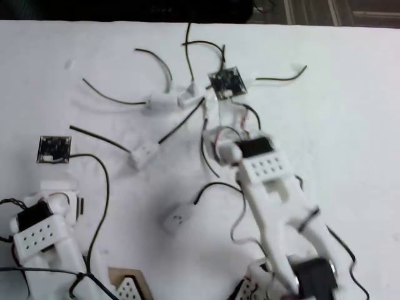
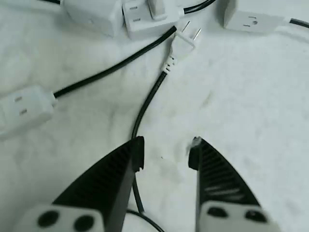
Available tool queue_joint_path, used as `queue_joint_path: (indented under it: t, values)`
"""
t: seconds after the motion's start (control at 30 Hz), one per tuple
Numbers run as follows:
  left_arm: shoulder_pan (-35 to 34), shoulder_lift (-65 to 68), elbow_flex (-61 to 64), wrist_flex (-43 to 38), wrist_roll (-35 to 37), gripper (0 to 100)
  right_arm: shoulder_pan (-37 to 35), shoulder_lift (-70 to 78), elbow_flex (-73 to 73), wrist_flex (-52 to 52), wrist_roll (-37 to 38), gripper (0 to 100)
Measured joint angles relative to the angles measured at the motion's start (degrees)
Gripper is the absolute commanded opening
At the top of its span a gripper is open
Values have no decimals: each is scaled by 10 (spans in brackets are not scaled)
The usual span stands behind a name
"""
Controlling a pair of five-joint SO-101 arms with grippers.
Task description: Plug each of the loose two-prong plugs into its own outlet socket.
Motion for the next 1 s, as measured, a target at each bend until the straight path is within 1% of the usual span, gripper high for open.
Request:
queue_joint_path:
  t: [0.1,0.2,0.37,0.5,0.77,0.8,0.9,0.97,1.0]
  values:
    - [0,0,0,0,0,158,-16,99,-60,-55,-64,152]
    - [0,0,0,0,0,158,-17,204,-128,-96,-98,152]
    - [0,0,0,0,0,158,-15,353,-238,-113,-113,152]
    - [0,0,0,0,0,158,-7,441,-309,-113,-113,152]
    - [0,0,0,0,0,158,16,533,-416,-113,-114,146]
    - [0,0,0,0,0,158,18,542,-425,-113,-114,123]
    - [0,0,0,0,0,158,20,562,-447,-113,-114,6]
    - [0,0,0,0,0,158,27,571,-454,-113,-114,31]
    - [0,0,0,0,0,158,33,572,-455,-113,-114,18]
